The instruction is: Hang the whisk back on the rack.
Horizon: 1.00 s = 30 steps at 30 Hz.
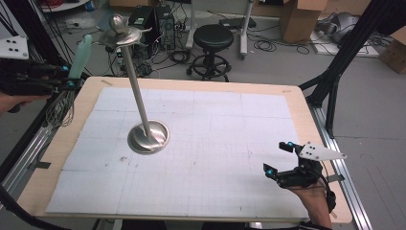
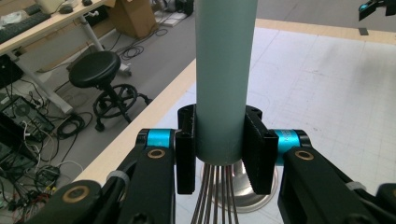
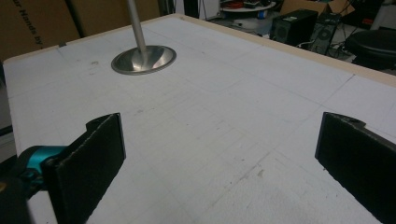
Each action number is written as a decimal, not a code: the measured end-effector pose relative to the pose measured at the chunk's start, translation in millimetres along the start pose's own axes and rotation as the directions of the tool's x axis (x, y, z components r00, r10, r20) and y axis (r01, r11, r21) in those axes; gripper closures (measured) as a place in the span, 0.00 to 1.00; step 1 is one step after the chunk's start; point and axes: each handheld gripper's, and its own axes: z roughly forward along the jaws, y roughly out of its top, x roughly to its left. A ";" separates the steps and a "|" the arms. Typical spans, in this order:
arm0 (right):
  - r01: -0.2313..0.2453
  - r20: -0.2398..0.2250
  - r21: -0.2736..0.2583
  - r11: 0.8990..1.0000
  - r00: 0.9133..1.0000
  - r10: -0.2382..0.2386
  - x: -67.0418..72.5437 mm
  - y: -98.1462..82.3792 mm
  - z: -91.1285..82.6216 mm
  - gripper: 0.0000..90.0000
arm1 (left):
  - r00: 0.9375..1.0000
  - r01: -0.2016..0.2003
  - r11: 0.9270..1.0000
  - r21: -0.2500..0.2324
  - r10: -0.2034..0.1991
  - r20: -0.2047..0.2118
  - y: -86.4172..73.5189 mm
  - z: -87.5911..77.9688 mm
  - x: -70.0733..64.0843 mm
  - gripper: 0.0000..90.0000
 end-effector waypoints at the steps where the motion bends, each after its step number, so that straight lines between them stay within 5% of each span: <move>1: 0.002 0.001 -0.002 1.000 1.000 -0.002 -0.3 0.0 -0.1 0.01 | 1.000 -0.001 1.000 0.005 0.001 -0.001 0.0 1.0 -0.2 0.77; 30: -0.007 0.003 -0.004 1.000 1.000 0.007 -1.7 -2.9 -3.1 0.01 | 0.999 0.029 0.998 0.060 -0.030 0.019 5.6 49.5 -3.2 0.77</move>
